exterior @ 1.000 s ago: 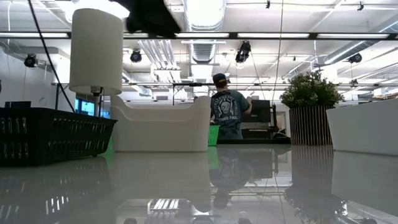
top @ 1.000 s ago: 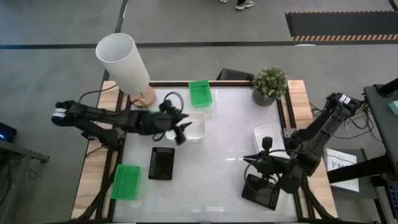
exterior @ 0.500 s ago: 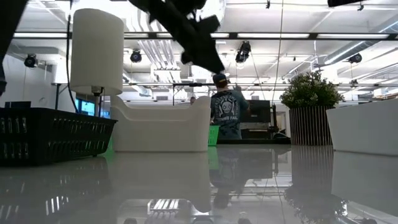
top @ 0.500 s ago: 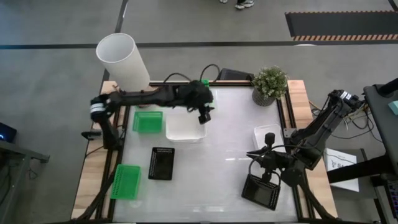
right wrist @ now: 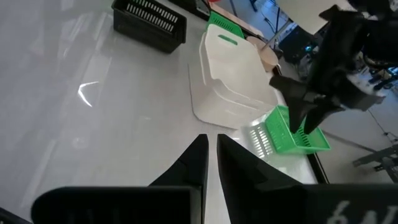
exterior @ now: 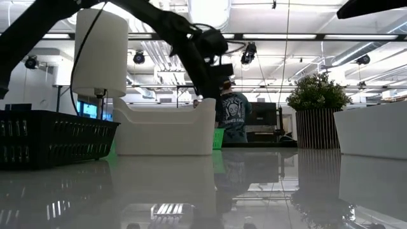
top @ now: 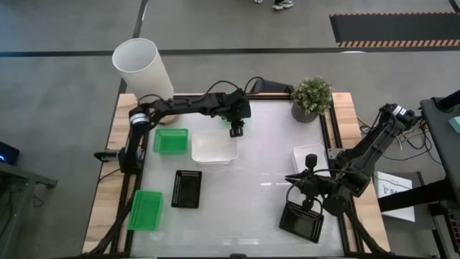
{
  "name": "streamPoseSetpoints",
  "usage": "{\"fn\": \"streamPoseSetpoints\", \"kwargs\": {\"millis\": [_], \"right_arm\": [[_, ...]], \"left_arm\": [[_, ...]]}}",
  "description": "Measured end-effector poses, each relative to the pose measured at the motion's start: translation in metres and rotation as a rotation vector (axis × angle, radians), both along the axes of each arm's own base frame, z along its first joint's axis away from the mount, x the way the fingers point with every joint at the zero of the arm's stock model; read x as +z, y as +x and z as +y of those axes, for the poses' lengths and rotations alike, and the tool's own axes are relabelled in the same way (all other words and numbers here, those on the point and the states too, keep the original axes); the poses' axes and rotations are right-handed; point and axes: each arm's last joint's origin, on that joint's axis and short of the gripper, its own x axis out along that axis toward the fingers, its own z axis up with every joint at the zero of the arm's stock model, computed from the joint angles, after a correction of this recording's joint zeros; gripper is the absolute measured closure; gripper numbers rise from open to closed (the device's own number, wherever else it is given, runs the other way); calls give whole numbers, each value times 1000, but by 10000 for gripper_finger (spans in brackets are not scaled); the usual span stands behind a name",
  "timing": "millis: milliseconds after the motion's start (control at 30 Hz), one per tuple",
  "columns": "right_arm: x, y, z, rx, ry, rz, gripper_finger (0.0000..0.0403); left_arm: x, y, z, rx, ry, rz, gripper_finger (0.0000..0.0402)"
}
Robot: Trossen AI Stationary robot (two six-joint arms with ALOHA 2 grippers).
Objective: Stack baskets by color
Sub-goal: Adjust the stacked white bins on the table
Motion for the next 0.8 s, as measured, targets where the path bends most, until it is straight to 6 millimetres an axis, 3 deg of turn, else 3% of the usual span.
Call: {"fn": "streamPoseSetpoints", "kwargs": {"millis": [433,800], "right_arm": [[-1,0,0,-1,0,1,376],[0,0,0,-1,2,-1,376]], "left_arm": [[-10,0,16,72,53,2,261],[-22,0,13,156,-7,-49,261]]}}
